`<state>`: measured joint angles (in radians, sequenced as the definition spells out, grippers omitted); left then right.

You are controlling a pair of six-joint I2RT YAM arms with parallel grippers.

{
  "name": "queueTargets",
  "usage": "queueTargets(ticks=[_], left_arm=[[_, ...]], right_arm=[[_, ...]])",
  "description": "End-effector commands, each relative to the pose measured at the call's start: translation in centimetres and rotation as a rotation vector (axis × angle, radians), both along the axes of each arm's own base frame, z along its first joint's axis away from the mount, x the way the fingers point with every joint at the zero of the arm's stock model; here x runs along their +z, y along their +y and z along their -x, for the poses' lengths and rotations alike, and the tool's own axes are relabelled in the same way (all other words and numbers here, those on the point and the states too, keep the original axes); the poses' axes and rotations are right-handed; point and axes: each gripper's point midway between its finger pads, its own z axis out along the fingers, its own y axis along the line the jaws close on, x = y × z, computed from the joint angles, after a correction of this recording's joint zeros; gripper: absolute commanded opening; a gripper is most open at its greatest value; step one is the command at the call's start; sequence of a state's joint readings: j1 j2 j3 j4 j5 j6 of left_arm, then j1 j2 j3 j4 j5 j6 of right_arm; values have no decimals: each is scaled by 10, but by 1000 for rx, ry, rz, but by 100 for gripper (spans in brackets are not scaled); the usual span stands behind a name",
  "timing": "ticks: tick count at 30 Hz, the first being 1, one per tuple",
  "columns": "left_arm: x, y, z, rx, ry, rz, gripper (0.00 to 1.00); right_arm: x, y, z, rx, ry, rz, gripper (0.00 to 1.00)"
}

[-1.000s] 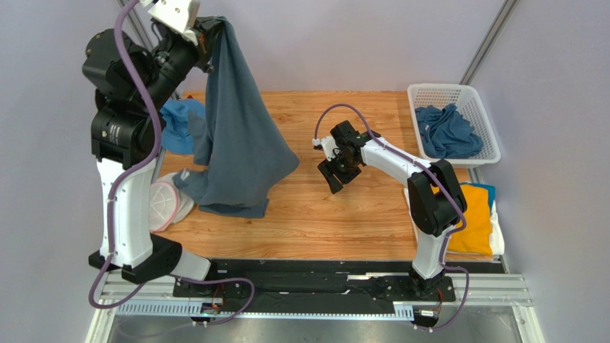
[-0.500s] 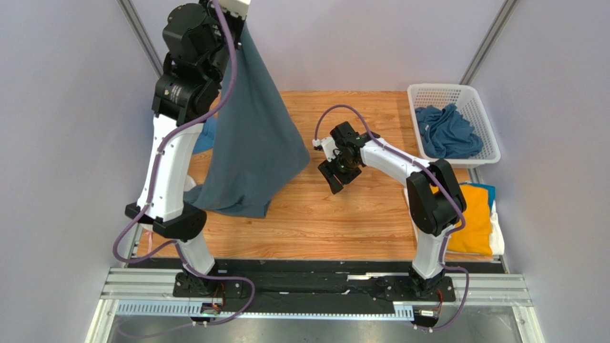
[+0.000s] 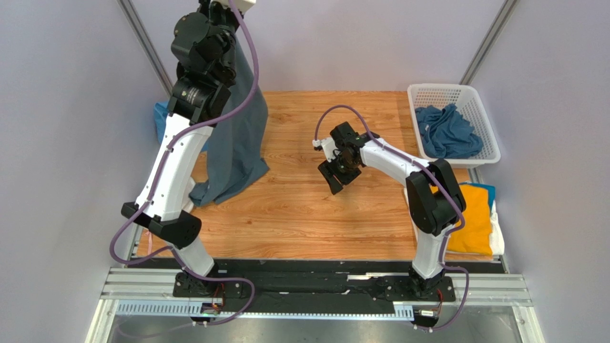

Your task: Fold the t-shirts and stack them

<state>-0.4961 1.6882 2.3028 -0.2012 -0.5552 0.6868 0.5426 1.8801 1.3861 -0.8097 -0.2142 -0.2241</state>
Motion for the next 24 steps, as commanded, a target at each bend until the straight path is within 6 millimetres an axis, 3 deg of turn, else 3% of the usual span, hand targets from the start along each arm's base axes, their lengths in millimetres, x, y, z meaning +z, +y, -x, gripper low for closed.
queueTargets(ticks=[1, 4, 6, 13, 17, 18, 19, 20, 21, 23, 24], left_arm=[[20, -1, 18, -60, -67, 50, 0], [-10, -37, 16, -269, 60, 29, 0], [-18, -71, 26, -470, 98, 29, 0], [-64, -124, 37, -746, 257, 59, 0], [-103, -143, 40, -819, 373, 65, 0], [-127, -150, 40, -828, 429, 54, 0], [-136, -152, 41, -827, 446, 49, 0], [-137, -150, 49, -830, 442, 45, 0], [-162, -155, 49, -832, 494, 38, 0], [-166, -154, 57, -834, 480, 32, 0], [-187, -158, 59, -840, 524, 25, 0]], right_arm=[[5, 8, -1, -2, -8, -36, 60], [1, 7, 0, 1, -5, -25, 60], [0, 7, 1, 3, -2, -28, 60], [1, -2, -6, -38, -41, 19, 59], [12, -26, -34, -156, -161, 99, 59], [16, -35, -42, -197, -173, 96, 59], [19, -39, -47, -225, -177, 89, 59], [21, -54, -57, -286, -206, 133, 60], [28, -69, -70, -338, -230, 140, 60], [30, -89, -81, -400, -236, 168, 60], [39, -106, -95, -458, -253, 155, 60]])
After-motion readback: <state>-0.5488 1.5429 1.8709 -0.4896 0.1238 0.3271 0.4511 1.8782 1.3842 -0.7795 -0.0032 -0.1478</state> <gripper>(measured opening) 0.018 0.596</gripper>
